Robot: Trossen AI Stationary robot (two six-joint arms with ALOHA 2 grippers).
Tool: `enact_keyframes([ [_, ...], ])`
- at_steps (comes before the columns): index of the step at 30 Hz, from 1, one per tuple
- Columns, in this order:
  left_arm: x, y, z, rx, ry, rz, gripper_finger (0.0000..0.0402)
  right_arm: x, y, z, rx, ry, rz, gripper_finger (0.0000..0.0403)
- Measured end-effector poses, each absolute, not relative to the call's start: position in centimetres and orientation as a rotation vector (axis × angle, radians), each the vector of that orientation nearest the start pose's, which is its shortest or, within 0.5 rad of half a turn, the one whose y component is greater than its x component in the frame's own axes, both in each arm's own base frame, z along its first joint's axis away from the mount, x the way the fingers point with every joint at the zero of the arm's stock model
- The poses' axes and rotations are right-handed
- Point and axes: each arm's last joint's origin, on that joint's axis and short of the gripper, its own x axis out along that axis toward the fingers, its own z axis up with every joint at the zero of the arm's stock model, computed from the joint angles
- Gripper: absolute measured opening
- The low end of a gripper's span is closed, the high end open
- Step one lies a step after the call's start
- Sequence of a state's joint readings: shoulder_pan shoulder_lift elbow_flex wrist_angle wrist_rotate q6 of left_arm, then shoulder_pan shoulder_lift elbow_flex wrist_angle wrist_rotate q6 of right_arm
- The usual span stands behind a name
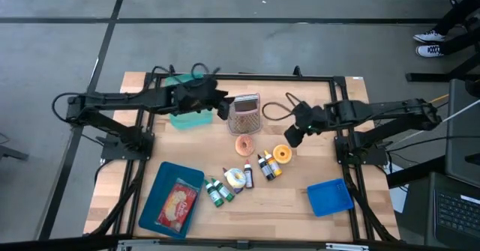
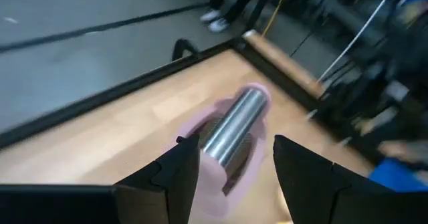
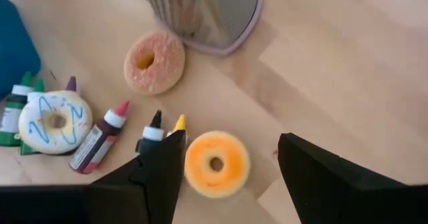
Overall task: Pick & Place Food Item
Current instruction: Put the brown donut into the blue bin
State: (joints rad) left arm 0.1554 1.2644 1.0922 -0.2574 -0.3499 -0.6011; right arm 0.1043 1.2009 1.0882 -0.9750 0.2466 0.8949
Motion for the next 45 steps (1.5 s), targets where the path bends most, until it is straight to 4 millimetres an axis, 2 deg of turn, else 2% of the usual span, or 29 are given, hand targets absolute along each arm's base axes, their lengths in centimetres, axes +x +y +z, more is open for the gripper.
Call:
enact_keyframes([
  [3, 25.4, 5.1, 31.5, -0.584, 0.179, 0.614, 0.0184, 22.2, 2.5, 29.2, 0.638, 0.942, -0.591, 0.0235],
  [6, 22.8, 4.8, 30.7, -0.583, 0.129, 0.653, 0.0184, 22.5, 3.1, 28.9, 0.657, 0.955, -0.599, 0.0235],
  [10, 19.8, 4.5, 28.8, -0.603, 0.133, 0.705, 0.0184, 23.0, 3.3, 28.1, 0.680, 0.991, -0.614, 0.0235],
  [17, 17.1, 3.3, 25.4, -0.720, 0.110, 0.724, 0.0184, 23.9, 3.7, 23.6, 0.696, 1.164, -0.635, 0.0235],
  [25, 16.7, 2.3, 25.0, -0.724, 0.082, 0.734, 0.0184, 24.5, 3.9, 20.8, 0.768, 1.159, -0.664, 0.0235],
  [32, 16.6, 2.2, 24.7, -0.720, 0.108, 0.742, 0.0184, 23.7, 3.9, 18.2, 0.846, 1.174, -0.664, 0.0235],
  [45, 16.6, 2.2, 24.7, -0.725, 0.106, 0.743, 0.0184, 24.4, 3.9, 18.9, 0.857, 1.103, -0.641, 0.0235],
])
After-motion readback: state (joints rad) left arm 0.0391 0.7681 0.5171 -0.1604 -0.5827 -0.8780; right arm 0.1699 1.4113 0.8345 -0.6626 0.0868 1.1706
